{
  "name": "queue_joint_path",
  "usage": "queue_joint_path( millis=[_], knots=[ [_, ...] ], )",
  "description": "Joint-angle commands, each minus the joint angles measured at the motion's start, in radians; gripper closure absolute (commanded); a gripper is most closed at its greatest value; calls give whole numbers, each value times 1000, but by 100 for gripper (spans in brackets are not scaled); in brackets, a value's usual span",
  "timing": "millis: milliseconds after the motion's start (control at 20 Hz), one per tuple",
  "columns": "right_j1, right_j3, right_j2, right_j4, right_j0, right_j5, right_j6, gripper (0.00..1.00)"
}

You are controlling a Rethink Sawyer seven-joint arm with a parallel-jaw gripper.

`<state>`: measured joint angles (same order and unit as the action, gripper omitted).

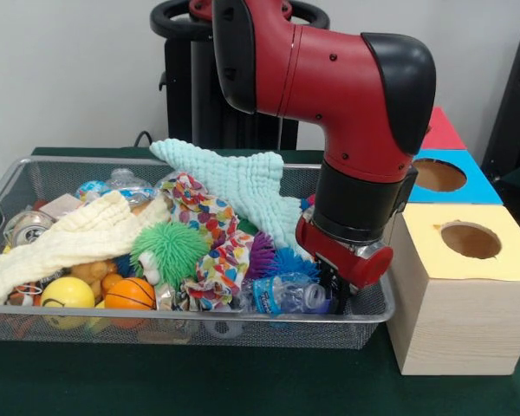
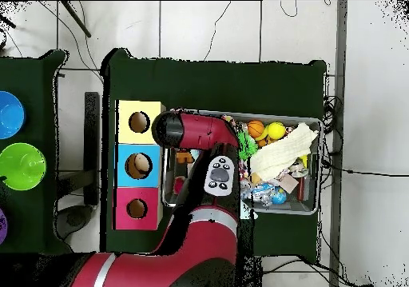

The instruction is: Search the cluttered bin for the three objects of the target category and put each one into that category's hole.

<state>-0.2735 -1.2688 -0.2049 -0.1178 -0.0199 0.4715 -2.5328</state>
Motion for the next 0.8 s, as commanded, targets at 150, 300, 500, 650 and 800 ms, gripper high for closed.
queue_joint_path(
  millis=[150, 300, 500, 650, 800],
  knots=[
    [-16, -46, 13, -16, 14, 22, -117, 100],
    [-11, -52, 21, -15, 20, 7, -114, 100],
    [-9, -59, 27, -16, 21, -8, -115, 100],
    [-7, -63, 32, -16, 24, -17, -115, 100],
    [-3, -59, 35, -13, 27, -19, -108, 100]
  ],
)
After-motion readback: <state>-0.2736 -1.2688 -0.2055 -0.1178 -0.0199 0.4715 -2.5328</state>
